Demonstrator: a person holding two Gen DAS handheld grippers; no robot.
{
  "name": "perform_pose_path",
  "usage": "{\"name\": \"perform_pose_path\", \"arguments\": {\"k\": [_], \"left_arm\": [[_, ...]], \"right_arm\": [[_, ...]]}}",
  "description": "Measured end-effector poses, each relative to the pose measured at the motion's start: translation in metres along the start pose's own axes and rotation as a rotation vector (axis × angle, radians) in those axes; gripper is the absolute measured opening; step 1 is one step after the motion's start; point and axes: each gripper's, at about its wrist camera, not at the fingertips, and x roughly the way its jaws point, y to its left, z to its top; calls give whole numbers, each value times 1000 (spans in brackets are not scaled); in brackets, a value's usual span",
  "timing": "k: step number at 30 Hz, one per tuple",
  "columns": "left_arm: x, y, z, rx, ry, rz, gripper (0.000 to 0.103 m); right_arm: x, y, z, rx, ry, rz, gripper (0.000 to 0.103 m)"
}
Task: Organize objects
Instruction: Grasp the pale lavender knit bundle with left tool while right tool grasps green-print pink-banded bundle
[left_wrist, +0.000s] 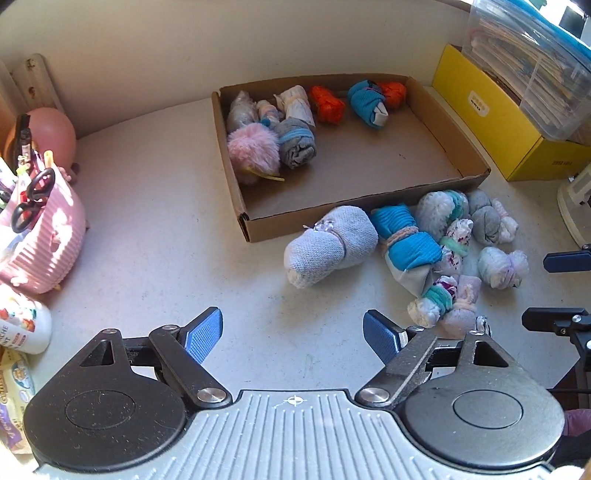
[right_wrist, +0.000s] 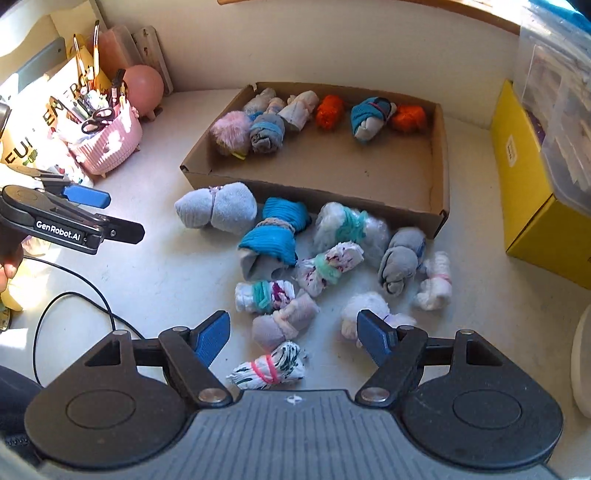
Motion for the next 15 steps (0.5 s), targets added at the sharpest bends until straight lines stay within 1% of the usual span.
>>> {"name": "perform_pose_path", "arguments": {"k": [2, 4, 7, 10, 12, 15], "left_arm": [[7, -6, 0, 41, -14, 17, 89], [16, -11, 6, 74, -18, 37, 93], [35, -15, 16, 105, -10, 30, 95], [57, -20, 26, 121, 20, 31, 96], [66, -23, 30, 129, 24, 27, 96], [79, -28, 34, 141, 38, 27, 96]], "right_arm": [[16, 13, -8, -34, 34, 12, 72], [27, 25, -15, -68, 45, 9, 73], [43, 35, -23, -102, 70, -25, 73], [53, 38, -28, -114, 87, -41, 73], [57, 38, -32, -121, 89, -61, 73], [59, 32, -36, -92, 97, -83, 73]]}}
